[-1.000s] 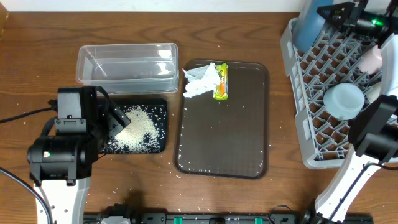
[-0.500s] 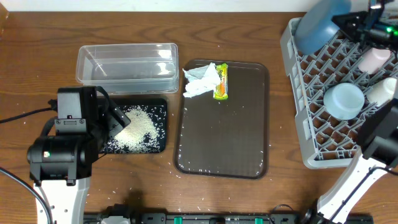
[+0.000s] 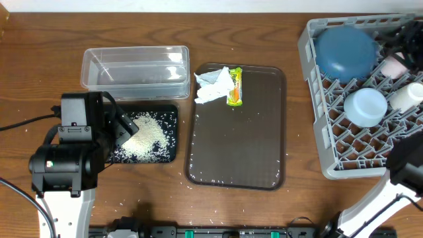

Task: Sort waste into correct bins and load items into the dishwasher rack

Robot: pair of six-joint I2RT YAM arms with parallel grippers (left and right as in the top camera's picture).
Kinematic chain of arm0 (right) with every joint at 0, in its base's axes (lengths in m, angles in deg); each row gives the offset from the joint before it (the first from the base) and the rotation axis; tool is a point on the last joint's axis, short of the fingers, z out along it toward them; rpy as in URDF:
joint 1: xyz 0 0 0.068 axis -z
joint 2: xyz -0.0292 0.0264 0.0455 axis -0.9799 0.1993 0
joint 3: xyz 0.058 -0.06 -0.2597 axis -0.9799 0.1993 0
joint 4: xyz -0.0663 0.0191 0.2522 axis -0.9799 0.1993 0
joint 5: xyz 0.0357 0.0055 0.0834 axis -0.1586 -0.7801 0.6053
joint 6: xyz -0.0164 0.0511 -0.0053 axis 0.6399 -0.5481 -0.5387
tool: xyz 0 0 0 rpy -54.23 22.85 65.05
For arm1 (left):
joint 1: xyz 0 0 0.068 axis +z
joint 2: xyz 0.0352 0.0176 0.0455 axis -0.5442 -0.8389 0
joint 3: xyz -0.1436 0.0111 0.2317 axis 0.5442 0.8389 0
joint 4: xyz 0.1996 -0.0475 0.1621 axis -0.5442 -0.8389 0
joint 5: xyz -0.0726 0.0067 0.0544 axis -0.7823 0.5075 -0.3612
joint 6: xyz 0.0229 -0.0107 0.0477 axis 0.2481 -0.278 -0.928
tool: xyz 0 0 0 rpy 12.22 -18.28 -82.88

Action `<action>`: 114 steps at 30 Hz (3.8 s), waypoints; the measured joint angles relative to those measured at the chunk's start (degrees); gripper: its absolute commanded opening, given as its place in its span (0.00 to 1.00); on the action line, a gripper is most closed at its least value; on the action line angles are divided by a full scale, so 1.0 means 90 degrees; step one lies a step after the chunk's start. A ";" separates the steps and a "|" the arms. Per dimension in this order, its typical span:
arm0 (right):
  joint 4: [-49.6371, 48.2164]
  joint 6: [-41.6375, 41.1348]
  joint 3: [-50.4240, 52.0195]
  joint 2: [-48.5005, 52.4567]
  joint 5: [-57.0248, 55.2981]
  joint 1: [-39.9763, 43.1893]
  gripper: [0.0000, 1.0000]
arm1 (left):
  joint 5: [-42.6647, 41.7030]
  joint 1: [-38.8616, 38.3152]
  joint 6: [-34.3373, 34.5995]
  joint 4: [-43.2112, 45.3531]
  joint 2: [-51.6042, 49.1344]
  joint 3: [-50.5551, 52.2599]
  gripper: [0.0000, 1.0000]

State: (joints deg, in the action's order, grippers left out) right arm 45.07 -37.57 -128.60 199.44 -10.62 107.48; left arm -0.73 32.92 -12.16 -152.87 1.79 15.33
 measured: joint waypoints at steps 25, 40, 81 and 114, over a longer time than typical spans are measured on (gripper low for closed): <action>0.2599 0.0296 0.0000 -0.2426 -0.2861 -0.0005 0.99 | 0.0000 0.0000 0.0000 0.0000 0.0000 0.0000 0.91; 0.2924 0.0311 0.0017 -0.2395 -0.3956 -0.0005 0.99 | -0.2926 -0.0199 -0.0056 0.0874 -0.0078 0.0000 0.98; 0.2924 0.0313 0.0022 -0.2395 -0.4044 -0.0005 0.99 | 0.0216 -0.3288 -0.1831 0.2081 -0.7014 -0.3905 0.97; 0.2924 0.0313 0.0022 -0.2395 -0.4044 -0.0005 0.99 | -0.0423 -0.3143 -0.2390 0.2232 -0.8116 -0.3898 0.15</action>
State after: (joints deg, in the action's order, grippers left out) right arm 71.38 -34.75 -128.40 177.89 -47.01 107.43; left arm -4.53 4.63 -33.67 -132.79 -71.26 -19.75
